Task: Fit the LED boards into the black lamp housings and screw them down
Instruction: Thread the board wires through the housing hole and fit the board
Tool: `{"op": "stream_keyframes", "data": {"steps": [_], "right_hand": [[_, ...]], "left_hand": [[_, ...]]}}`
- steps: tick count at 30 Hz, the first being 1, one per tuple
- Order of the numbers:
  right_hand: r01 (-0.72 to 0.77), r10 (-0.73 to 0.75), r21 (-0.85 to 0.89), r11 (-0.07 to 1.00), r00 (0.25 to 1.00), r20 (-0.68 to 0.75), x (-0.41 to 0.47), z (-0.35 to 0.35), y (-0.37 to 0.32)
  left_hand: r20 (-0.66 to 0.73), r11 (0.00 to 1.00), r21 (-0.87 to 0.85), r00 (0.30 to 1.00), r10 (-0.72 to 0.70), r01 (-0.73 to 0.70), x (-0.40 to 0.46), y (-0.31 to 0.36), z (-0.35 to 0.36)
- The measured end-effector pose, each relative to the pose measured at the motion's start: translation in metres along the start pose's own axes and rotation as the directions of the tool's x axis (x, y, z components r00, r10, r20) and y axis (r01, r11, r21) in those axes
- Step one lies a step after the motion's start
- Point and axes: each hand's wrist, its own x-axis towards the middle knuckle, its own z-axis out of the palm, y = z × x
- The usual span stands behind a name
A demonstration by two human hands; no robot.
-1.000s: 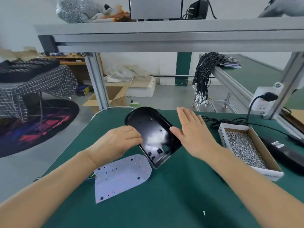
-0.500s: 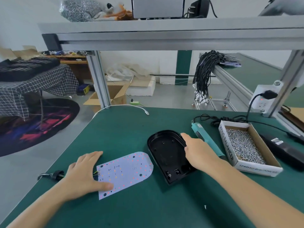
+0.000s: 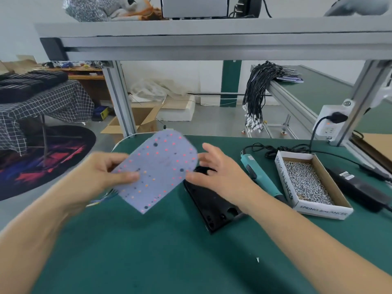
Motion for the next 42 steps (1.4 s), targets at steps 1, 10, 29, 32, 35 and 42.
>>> {"op": "stream_keyframes", "data": {"steps": [1, 10, 29, 32, 35, 42], "right_hand": [[-0.004, -0.001, 0.140, 0.990, 0.999, 0.034, 0.001, 0.002, -0.006], [0.209, -0.043, 0.433, 0.877, 0.931, -0.362, 0.000, -0.052, -0.029], [-0.346, 0.266, -0.556, 0.756, 0.938, -0.222, 0.023, -0.102, 0.014], [-0.349, 0.315, -0.240, 0.906, 0.934, -0.168, 0.038, -0.091, -0.014], [-0.273, 0.285, 0.562, 0.781, 0.956, 0.069, 0.048, -0.087, -0.034], [0.341, -0.053, 0.753, 0.563, 0.924, -0.379, 0.028, -0.122, -0.056]], "left_hand": [[0.037, 0.997, -0.049, 0.997, 0.062, -0.060, 0.000, 0.009, 0.004], [0.067, 0.837, 0.519, 0.985, 0.162, -0.173, 0.006, -0.008, 0.004], [0.512, -0.174, 0.678, 0.288, 0.809, -0.715, 0.082, 0.061, 0.073], [0.736, -0.401, 0.492, 0.124, 0.665, -0.772, 0.079, 0.061, 0.113], [0.858, -0.499, 0.338, 0.044, 0.511, -0.798, 0.077, 0.053, 0.140], [0.518, -0.212, 0.606, 0.178, 0.837, -0.767, 0.089, 0.022, 0.133]]}}
